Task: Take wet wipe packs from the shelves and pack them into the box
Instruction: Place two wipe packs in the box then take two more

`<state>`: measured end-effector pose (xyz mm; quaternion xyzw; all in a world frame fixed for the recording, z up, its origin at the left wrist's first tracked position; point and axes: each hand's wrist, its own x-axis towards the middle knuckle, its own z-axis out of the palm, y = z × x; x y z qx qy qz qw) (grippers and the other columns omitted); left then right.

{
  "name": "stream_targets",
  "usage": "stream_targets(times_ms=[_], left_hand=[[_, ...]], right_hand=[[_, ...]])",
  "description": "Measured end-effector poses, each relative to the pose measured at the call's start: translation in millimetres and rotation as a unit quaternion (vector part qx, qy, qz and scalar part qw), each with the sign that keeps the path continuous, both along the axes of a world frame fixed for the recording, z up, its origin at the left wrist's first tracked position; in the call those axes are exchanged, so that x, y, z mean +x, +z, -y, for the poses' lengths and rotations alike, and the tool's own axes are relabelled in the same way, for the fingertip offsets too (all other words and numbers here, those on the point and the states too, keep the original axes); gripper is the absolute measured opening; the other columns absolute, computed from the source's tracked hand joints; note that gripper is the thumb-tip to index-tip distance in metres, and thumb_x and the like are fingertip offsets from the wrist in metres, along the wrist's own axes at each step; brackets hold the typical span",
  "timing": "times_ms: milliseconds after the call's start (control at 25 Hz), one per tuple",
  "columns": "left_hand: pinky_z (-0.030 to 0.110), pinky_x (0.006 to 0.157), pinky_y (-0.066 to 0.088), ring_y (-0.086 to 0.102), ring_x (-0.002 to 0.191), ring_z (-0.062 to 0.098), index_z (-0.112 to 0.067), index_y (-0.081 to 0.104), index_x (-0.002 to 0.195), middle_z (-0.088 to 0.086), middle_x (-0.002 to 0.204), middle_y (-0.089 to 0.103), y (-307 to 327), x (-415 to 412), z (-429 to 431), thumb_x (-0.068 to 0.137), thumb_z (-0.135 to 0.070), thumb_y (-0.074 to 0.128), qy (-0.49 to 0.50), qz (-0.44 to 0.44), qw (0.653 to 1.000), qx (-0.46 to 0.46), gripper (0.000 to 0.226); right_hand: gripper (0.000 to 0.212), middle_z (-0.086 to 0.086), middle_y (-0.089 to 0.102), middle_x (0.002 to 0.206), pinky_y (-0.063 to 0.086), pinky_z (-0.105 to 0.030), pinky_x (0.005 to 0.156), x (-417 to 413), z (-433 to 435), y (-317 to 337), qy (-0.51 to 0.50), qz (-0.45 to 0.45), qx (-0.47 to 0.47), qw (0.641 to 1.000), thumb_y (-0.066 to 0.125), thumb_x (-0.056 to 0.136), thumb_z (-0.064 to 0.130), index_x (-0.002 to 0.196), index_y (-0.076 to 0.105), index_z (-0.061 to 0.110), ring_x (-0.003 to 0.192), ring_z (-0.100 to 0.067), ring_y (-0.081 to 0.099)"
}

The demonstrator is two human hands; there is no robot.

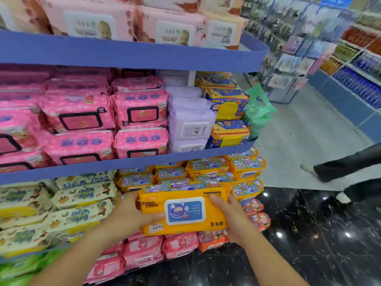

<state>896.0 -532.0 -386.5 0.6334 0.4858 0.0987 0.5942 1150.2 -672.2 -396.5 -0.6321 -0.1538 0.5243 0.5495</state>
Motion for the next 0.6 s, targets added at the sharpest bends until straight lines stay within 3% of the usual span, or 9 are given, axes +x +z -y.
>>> stream_targets(times_ms=[120, 280, 400, 480, 600], left_hand=[[0.017, 0.069, 0.055, 0.072, 0.082, -0.004, -0.029, 0.062, 0.116, -0.016, 0.096, 0.078, -19, 60, 13, 0.068, -0.033, 0.093, -0.023, -0.006, 1.0, -0.006, 0.058], [0.028, 0.081, 0.059, 0.073, 0.087, 0.001, -0.031, 0.063, 0.114, -0.017, 0.099, 0.077, -22, 141, 4, 0.071, -0.041, 0.09, -0.08, -0.001, 0.997, -0.004, 0.052], [0.036, 0.084, 0.06, 0.073, 0.091, 0.01, -0.033, 0.064, 0.109, -0.014, 0.102, 0.076, -15, 208, -1, 0.07, -0.051, 0.088, -0.108, -0.009, 0.994, 0.015, 0.05], [0.033, 0.076, 0.059, 0.072, 0.086, 0.008, -0.032, 0.063, 0.106, -0.012, 0.099, 0.076, -12, 250, 1, 0.069, -0.053, 0.088, -0.118, -0.018, 0.992, 0.037, 0.049], [0.026, 0.079, 0.057, 0.067, 0.089, 0.002, -0.031, 0.057, 0.11, -0.013, 0.107, 0.071, -22, 319, 12, 0.073, -0.046, 0.088, -0.107, -0.025, 0.993, 0.033, 0.051]], right_hand=[[0.068, -0.002, 0.078, 0.107, 0.062, -0.044, 0.073, 60, 13, -8, 0.002, -0.009, -0.012, 1.0, 0.089, 0.066, 0.041, 0.124, 0.057, 0.029, 0.095, -0.027, 0.076], [0.089, -0.009, 0.072, 0.122, 0.054, -0.059, 0.095, 127, 29, -18, -0.029, 0.002, -0.02, 0.999, 0.091, 0.062, 0.051, 0.138, 0.051, 0.028, 0.109, -0.035, 0.071], [0.07, -0.012, 0.072, 0.121, 0.056, -0.055, 0.09, 183, 35, -11, -0.053, -0.001, 0.003, 0.999, 0.081, 0.078, 0.042, 0.139, 0.052, 0.023, 0.108, -0.036, 0.071], [0.065, -0.014, 0.073, 0.119, 0.056, -0.055, 0.09, 226, 41, -9, -0.042, 0.009, 0.008, 0.999, 0.079, 0.08, 0.041, 0.137, 0.054, 0.02, 0.107, -0.037, 0.071], [0.082, -0.017, 0.072, 0.119, 0.056, -0.056, 0.089, 302, 47, -24, -0.015, 0.019, 0.019, 1.0, 0.091, 0.066, 0.042, 0.134, 0.056, 0.015, 0.107, -0.039, 0.071]])
